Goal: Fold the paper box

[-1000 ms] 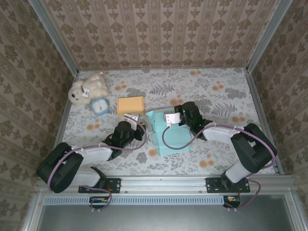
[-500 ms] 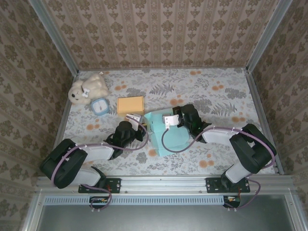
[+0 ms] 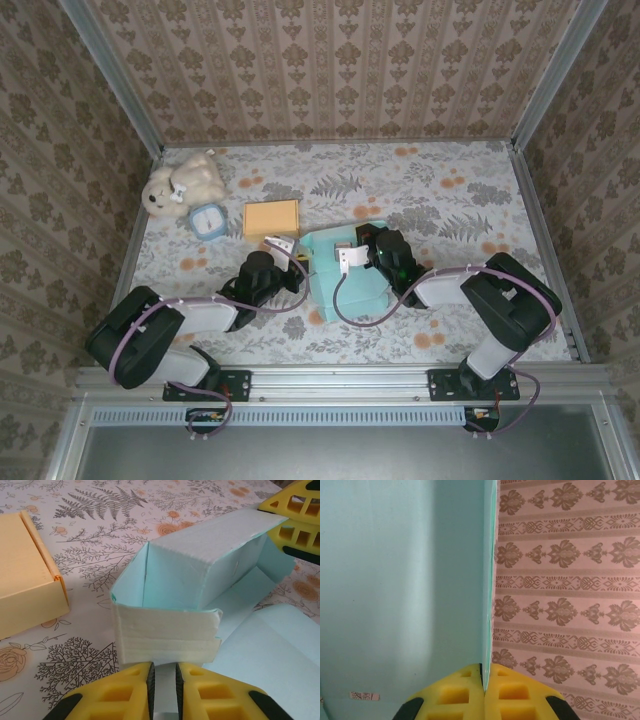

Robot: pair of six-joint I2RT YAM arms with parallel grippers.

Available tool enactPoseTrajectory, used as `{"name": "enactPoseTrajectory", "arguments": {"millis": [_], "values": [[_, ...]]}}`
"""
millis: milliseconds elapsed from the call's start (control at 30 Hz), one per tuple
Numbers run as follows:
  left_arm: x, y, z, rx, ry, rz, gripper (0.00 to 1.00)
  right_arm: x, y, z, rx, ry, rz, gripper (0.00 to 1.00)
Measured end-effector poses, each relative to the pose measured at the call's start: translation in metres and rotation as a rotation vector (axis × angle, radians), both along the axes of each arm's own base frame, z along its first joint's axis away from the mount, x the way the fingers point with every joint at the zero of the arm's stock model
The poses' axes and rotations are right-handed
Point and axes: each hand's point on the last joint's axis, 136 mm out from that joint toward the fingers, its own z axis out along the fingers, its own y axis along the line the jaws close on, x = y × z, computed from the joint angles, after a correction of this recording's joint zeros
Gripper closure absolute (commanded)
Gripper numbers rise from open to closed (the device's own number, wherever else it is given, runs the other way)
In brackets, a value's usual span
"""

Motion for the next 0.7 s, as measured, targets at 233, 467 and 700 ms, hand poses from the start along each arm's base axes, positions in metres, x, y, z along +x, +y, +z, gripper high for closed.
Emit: {"name": "enactPoseTrajectory", "arguments": {"millis": [233,467,700], "values": [[-0.001,-0.004,0.003,-0.015,-0.005,-0.02,0.82,0.0,0.0,0.002,0.006,-0.012,-0.008,1.0],[-0.003,-0.008,0.002,-0.026,-0.002,-0.044,0.86,-0.002,0.0,0.0,0.008,-0.023,-0.014,1.0],[-0.004,-0.011,-0.001,-0.029,0.003,-0.058,0.87,-0.006,0.006,-0.006,-0.015,-0.057,-0.015,1.0]]}}
